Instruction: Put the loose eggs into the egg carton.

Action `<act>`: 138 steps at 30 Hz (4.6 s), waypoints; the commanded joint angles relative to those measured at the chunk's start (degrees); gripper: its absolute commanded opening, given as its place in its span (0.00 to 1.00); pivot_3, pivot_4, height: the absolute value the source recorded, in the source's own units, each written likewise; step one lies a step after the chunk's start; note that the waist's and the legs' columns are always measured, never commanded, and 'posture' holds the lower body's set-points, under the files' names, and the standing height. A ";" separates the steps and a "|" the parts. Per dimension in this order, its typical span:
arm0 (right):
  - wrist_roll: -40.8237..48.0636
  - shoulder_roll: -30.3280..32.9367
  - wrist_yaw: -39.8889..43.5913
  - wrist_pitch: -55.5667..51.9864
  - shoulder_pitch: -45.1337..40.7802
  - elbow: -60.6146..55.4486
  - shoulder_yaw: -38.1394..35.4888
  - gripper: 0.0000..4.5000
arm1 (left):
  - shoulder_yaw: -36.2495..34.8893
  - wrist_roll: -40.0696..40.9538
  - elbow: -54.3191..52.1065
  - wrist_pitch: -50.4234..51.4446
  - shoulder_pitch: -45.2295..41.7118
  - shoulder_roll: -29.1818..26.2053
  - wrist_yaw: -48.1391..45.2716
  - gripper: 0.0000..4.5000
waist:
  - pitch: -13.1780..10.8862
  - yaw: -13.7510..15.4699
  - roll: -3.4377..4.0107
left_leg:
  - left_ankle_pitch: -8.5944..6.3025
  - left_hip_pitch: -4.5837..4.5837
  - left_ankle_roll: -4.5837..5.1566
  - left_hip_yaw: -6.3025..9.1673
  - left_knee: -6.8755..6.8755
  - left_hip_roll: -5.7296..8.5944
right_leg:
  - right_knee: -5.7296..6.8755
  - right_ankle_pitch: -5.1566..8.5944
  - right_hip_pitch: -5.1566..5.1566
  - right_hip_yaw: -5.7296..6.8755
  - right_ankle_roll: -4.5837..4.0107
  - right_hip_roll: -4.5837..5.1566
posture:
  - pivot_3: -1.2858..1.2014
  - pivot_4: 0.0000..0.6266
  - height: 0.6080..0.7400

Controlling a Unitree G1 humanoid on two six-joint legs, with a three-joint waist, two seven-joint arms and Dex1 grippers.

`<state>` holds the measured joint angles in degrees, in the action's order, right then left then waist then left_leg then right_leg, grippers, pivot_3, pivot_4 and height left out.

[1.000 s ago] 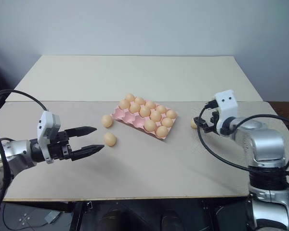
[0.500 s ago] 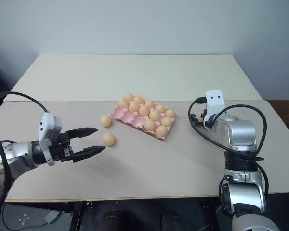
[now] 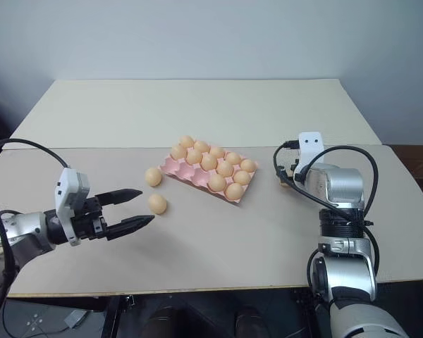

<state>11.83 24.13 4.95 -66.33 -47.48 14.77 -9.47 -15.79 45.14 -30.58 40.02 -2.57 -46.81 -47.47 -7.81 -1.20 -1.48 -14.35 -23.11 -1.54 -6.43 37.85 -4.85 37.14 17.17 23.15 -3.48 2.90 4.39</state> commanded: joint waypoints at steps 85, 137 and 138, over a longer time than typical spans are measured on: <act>-0.16 -13.57 10.62 8.95 -1.40 -22.34 22.51 0.36 | -5.83 -1.64 -4.65 -3.13 5.70 6.36 10.71 0.93 | 0.01 -1.27 0.01 | 0.00 -0.04 0.01 0.07 -0.01 -0.02 | 0.07 -0.01 0.06 0.06 -0.01 0.00 | 0.52 0.24 1.00; 8.53 13.98 48.30 30.37 15.19 -35.48 11.57 0.99 | -9.73 1.29 -7.86 2.16 8.96 3.40 17.38 0.93 | 0.01 0.22 0.01 | -0.21 0.00 0.37 0.10 -0.01 -0.01 | -0.03 -0.01 -0.04 0.13 -0.02 0.01 | 0.52 0.24 1.00; 10.07 16.36 50.81 31.48 16.77 -34.82 8.80 0.99 | -9.39 1.33 -7.75 3.30 8.52 3.18 18.40 0.93 | 0.01 0.12 0.01 | -0.22 0.05 0.38 0.10 -0.02 -0.01 | -0.02 -0.01 -0.06 0.10 -0.02 0.00 | 0.52 0.24 1.00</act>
<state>18.92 38.41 51.40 -38.64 -31.11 -17.90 4.08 -24.28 46.23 -37.33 42.33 6.56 -42.88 -30.46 -7.80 -1.07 -1.47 -14.57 -23.02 -1.16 -6.35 37.83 -4.87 37.13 17.16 23.07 -3.41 2.88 4.38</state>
